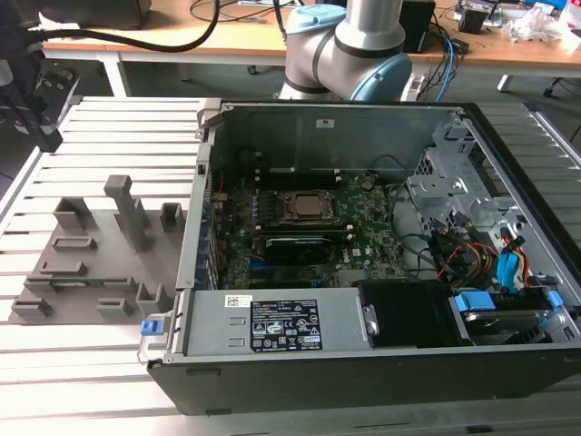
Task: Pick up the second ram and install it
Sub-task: 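Reach for the second ram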
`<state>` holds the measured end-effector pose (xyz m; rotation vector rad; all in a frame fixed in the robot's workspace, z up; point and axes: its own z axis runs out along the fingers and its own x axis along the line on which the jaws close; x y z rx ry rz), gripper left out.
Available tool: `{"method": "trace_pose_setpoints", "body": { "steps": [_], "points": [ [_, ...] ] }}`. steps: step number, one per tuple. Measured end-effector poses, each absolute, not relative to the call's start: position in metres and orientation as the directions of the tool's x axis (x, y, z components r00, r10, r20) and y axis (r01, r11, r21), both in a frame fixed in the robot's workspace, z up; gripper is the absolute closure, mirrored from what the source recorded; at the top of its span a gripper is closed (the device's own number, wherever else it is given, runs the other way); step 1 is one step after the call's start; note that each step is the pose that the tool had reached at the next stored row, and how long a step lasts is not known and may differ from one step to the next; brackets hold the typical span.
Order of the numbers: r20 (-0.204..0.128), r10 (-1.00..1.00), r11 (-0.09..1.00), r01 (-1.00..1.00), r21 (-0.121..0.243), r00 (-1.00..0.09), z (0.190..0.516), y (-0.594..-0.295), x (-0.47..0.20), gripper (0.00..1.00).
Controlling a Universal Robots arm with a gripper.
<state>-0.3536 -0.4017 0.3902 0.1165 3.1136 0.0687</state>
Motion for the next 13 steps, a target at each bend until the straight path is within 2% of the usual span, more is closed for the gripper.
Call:
{"method": "trace_pose_setpoints", "body": {
  "steps": [13],
  "points": [
    [-0.023,0.075,0.996,0.074,0.045,-0.997,0.389,-0.430,-0.354,0.89]
  ]
}}
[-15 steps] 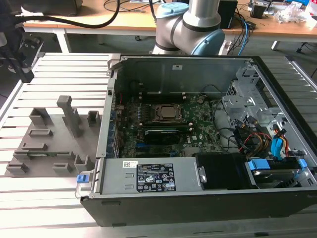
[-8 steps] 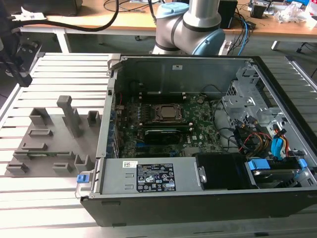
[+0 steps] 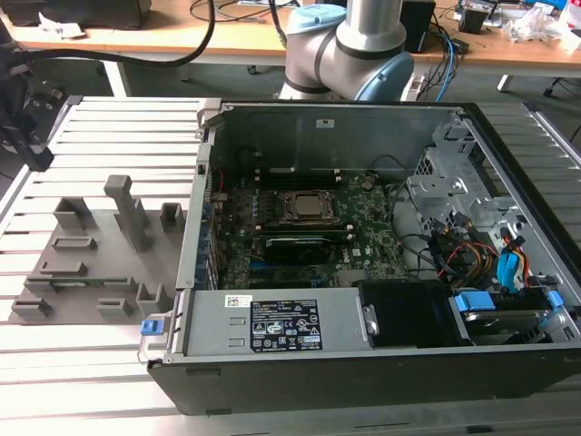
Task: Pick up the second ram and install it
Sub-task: 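Reach for the second ram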
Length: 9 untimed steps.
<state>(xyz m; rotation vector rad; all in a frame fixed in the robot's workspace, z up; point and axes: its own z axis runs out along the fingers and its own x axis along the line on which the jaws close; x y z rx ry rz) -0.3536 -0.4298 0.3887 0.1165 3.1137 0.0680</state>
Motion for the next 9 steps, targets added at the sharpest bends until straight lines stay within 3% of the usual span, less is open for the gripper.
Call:
{"method": "trace_pose_setpoints", "body": {
  "steps": [9],
  "points": [
    [-0.023,0.075,0.996,0.074,0.045,-0.997,0.388,-0.443,-0.354,0.89]
  ]
}}
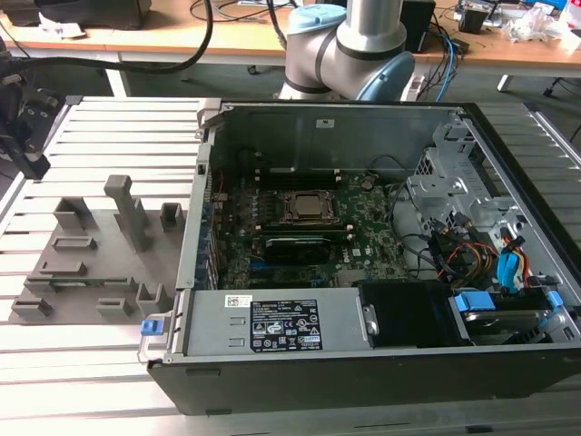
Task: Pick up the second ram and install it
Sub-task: 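Reach for the second ram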
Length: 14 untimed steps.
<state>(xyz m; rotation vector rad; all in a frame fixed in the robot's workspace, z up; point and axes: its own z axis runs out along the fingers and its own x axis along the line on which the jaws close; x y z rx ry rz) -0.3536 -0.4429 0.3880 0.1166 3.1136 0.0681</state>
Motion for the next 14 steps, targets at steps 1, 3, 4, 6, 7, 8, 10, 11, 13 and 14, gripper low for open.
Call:
{"method": "trace_pose_setpoints", "body": {
  "steps": [1,3,4,6,7,8,10,11,13,14],
  "points": [
    [-0.023,0.075,0.996,0.074,0.045,-0.997,0.388,-0.445,-0.354,0.89],
    [-0.023,0.075,0.996,0.074,0.045,-0.997,0.388,-0.447,-0.354,0.89],
    [-0.023,0.075,0.996,0.074,0.045,-0.997,0.388,-0.449,-0.354,0.89],
    [-0.023,0.075,0.996,0.074,0.045,-0.997,0.387,-0.454,-0.354,0.89],
    [-0.023,0.075,0.996,0.074,0.044,-0.997,0.387,-0.457,-0.354,0.89],
    [-0.023,0.075,0.996,0.074,0.045,-0.997,0.387,-0.460,-0.354,0.89],
    [-0.023,0.075,0.996,0.074,0.044,-0.997,0.387,-0.461,-0.354,0.89],
    [-0.023,0.075,0.996,0.074,0.045,-0.997,0.387,-0.461,-0.354,0.89],
    [-0.023,0.075,0.996,0.074,0.045,-0.997,0.387,-0.461,-0.354,0.89],
    [-0.023,0.075,0.996,0.074,0.045,-0.997,0.387,-0.461,-0.354,0.89]
  ]
}}
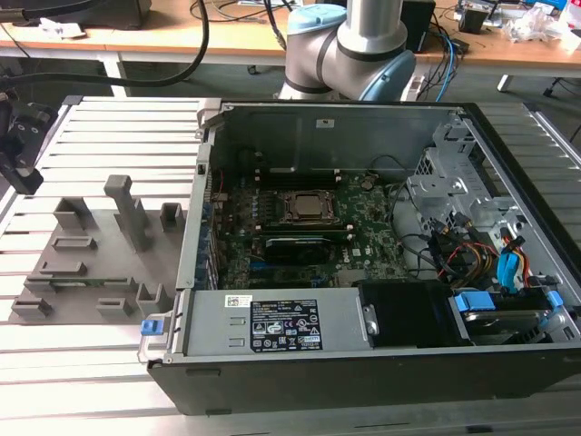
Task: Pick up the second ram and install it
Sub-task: 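Reach for the second ram, then pick up the second ram and move it above second insertion slot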
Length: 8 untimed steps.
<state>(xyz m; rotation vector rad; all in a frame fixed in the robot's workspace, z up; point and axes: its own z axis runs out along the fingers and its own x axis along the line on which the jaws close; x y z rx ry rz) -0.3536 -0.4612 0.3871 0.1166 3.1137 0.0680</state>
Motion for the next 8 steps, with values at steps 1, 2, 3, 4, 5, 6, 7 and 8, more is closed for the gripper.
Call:
{"method": "trace_pose_setpoints", "body": {
  "steps": [1,2,3,4,5,6,7,8],
  "points": [
    [-0.023,0.075,0.996,0.074,0.044,-0.997,0.3871,-0.4613,-0.3536,0.89],
    [-0.023,0.075,0.996,0.074,0.044,-0.997,0.3871,-0.4613,-0.3536,0.89],
    [-0.023,0.075,0.996,0.074,0.045,-0.997,0.3871,-0.4613,-0.3536,0.89],
    [-0.023,0.075,0.996,0.074,0.045,-0.997,0.3871,-0.4613,-0.3536,0.89],
    [-0.023,0.075,0.996,0.074,0.045,-0.997,0.3871,-0.4613,-0.3535,0.89],
    [-0.023,0.075,0.996,0.074,0.044,-0.997,0.3871,-0.4614,-0.3535,0.89],
    [-0.023,0.075,0.996,0.074,0.045,-0.997,0.3871,-0.4614,-0.3536,0.89],
    [-0.023,0.075,0.996,0.074,0.045,-0.997,0.3871,-0.4614,-0.3535,0.89]
  ]
}}
